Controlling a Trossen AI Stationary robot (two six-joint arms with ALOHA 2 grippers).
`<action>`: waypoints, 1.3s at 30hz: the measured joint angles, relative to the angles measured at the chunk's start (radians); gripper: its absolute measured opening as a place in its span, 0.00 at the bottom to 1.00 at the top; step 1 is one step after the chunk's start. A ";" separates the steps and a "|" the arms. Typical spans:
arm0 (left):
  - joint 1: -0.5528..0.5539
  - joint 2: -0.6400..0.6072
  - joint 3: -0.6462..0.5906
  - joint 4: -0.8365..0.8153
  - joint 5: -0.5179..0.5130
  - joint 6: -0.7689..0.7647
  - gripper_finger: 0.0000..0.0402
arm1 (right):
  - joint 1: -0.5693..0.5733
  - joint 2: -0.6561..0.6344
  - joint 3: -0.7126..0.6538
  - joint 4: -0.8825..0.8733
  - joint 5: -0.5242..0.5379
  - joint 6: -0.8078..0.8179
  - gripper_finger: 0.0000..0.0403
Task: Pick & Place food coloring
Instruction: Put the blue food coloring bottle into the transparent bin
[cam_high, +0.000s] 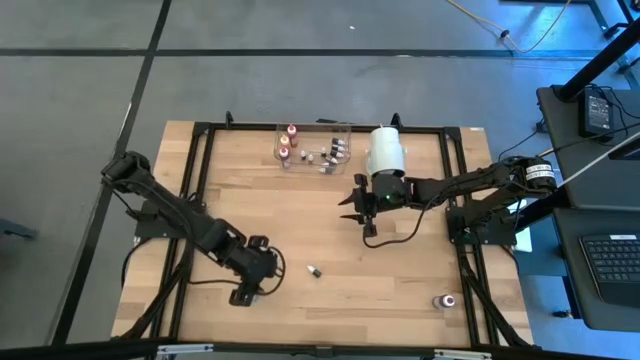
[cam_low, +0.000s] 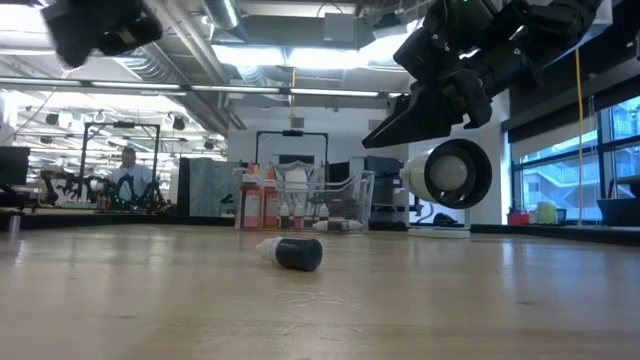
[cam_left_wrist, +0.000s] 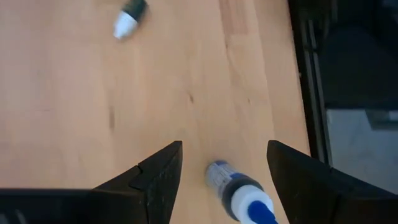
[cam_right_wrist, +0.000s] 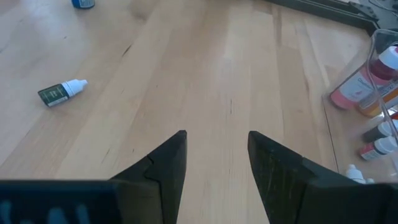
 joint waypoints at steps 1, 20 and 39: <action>-0.006 0.013 0.000 -0.001 0.001 0.000 0.57 | 0.000 0.000 0.000 0.000 0.000 0.000 0.43; -0.114 0.133 0.197 -0.148 -0.093 -0.062 0.57 | 0.000 0.000 0.000 -0.001 0.000 0.000 0.43; -0.186 0.200 0.153 -0.263 -0.137 -0.192 0.56 | 0.000 0.000 0.000 -0.011 0.000 0.000 0.43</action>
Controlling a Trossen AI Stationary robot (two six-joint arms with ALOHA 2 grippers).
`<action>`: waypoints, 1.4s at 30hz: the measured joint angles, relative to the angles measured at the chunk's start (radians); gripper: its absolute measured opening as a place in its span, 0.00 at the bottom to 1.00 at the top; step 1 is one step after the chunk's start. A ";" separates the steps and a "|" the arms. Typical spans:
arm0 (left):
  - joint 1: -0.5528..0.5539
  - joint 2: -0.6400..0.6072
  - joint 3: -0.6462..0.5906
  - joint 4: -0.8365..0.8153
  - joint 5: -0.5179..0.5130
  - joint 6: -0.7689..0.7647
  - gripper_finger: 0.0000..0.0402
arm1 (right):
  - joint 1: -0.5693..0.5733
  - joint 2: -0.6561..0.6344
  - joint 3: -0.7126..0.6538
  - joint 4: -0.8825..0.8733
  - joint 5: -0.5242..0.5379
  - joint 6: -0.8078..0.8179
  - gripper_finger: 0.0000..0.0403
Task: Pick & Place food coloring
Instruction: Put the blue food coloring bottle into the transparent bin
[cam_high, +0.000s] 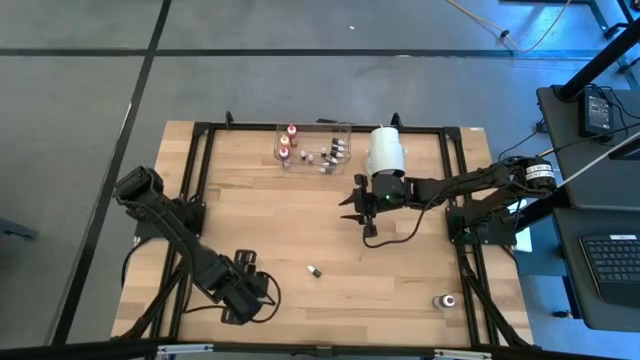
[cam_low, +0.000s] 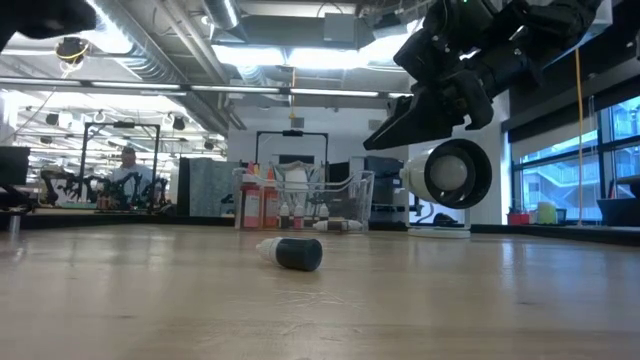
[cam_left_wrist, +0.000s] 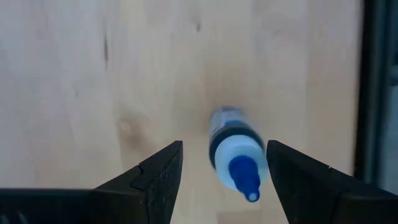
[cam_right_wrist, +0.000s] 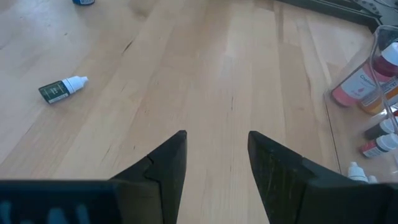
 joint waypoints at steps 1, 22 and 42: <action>-0.002 0.000 -0.003 -0.013 -0.002 -0.005 0.56 | 0.000 0.000 0.000 0.000 0.000 0.000 0.43; -0.002 0.000 -0.018 -0.021 0.089 0.013 0.56 | 0.000 0.000 0.000 -0.069 -0.001 0.030 0.43; 0.000 0.000 -0.018 -0.004 0.087 0.013 0.56 | 0.000 0.000 0.000 -0.068 -0.001 0.034 0.43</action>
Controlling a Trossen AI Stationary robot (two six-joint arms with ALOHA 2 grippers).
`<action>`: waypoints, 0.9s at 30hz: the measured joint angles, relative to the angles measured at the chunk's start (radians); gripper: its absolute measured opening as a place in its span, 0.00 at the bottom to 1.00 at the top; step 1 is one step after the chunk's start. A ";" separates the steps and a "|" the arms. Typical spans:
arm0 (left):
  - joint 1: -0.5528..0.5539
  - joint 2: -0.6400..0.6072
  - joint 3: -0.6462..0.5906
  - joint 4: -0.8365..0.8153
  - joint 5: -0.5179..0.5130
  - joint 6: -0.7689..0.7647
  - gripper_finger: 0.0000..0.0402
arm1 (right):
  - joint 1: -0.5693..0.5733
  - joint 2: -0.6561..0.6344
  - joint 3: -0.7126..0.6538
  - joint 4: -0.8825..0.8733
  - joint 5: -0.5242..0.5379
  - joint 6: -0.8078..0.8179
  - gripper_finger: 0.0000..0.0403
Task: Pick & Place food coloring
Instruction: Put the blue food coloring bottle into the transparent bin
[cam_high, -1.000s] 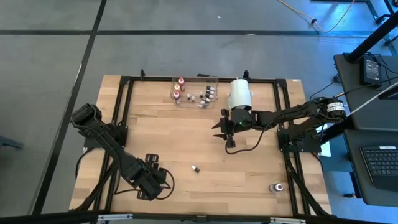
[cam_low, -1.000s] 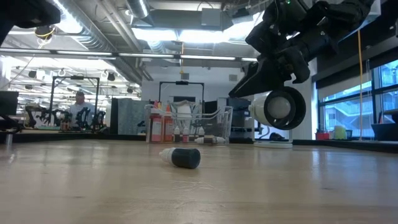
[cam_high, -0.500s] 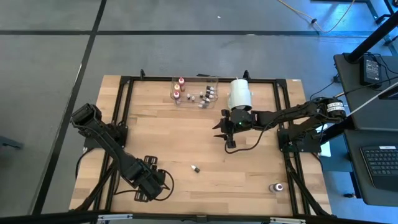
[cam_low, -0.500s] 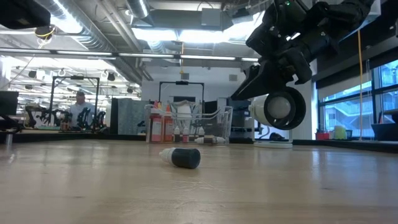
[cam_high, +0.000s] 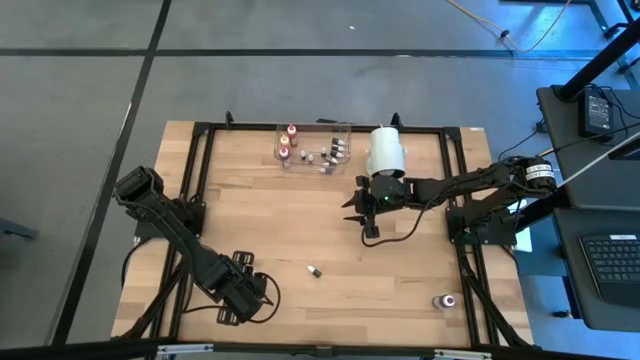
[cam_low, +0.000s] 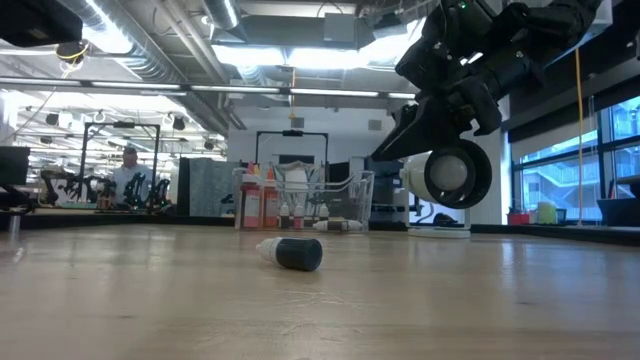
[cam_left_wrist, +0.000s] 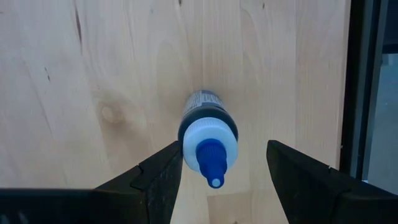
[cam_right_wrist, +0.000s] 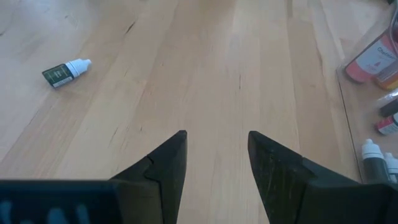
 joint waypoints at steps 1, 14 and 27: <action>0.000 0.000 0.000 0.000 0.000 0.000 0.56 | 0.000 0.000 0.000 0.000 0.000 0.000 0.43; 0.000 0.000 0.000 0.001 -0.041 -0.024 0.56 | 0.000 0.000 0.000 -0.001 0.000 0.000 0.43; -0.013 0.000 0.000 -0.006 -0.044 -0.030 0.43 | 0.000 0.000 0.000 -0.002 0.000 0.001 0.43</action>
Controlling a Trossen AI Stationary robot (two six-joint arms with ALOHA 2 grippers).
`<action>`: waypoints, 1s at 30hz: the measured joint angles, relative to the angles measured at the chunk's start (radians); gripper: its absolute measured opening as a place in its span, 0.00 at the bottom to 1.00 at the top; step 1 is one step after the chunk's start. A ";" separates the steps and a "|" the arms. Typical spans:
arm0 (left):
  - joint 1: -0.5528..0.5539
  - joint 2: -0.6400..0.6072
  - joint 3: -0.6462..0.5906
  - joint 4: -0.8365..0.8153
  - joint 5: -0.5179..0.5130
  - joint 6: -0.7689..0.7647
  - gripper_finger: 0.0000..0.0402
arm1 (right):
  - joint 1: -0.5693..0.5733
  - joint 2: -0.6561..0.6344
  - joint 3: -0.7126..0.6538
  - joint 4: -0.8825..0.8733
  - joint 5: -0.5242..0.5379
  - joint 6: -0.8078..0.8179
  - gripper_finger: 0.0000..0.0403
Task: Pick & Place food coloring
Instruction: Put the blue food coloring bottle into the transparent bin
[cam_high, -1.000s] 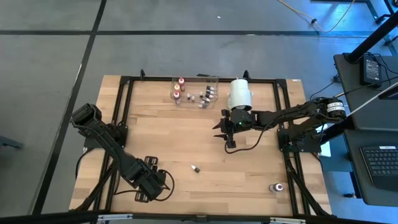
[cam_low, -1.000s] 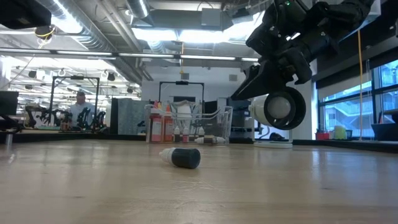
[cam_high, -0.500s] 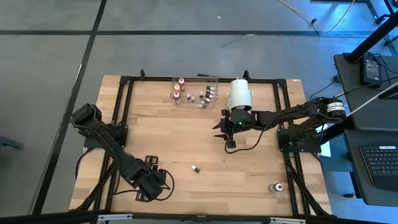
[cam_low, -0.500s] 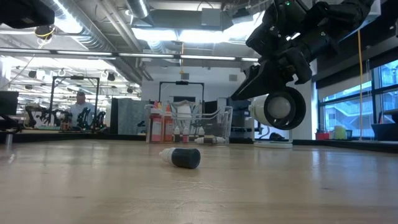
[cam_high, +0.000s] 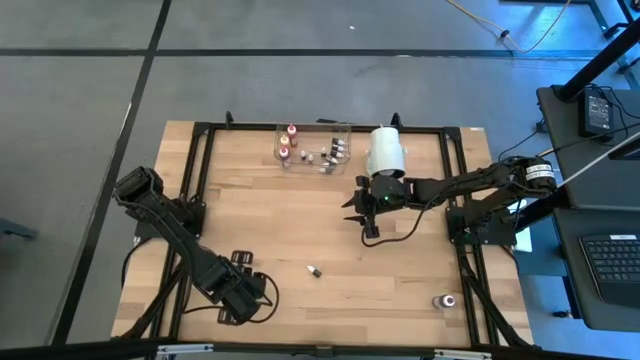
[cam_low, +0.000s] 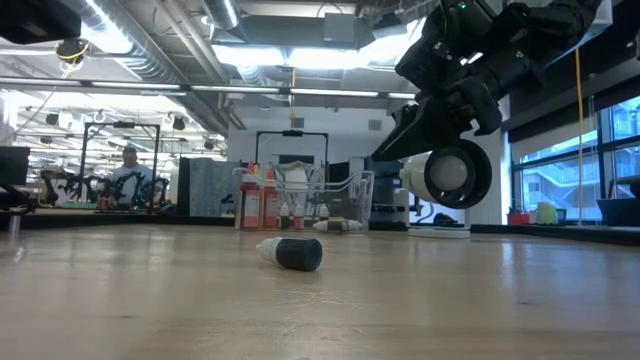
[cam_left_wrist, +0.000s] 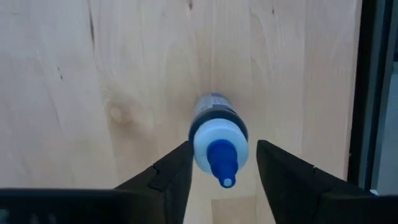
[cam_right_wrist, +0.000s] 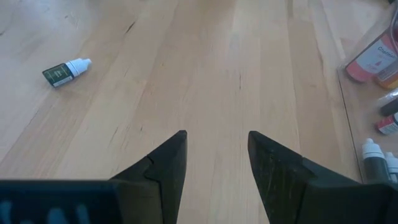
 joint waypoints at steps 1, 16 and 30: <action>0.000 0.000 0.000 0.000 -0.006 -0.002 0.41 | 0.000 0.000 0.000 0.000 0.000 0.000 0.43; -0.007 0.006 -0.028 0.025 -0.045 -0.015 0.33 | 0.000 0.000 0.000 -0.002 0.000 0.000 0.43; 0.051 0.015 0.028 0.016 -0.305 -0.089 0.29 | 0.000 0.000 0.000 -0.001 0.000 0.002 0.43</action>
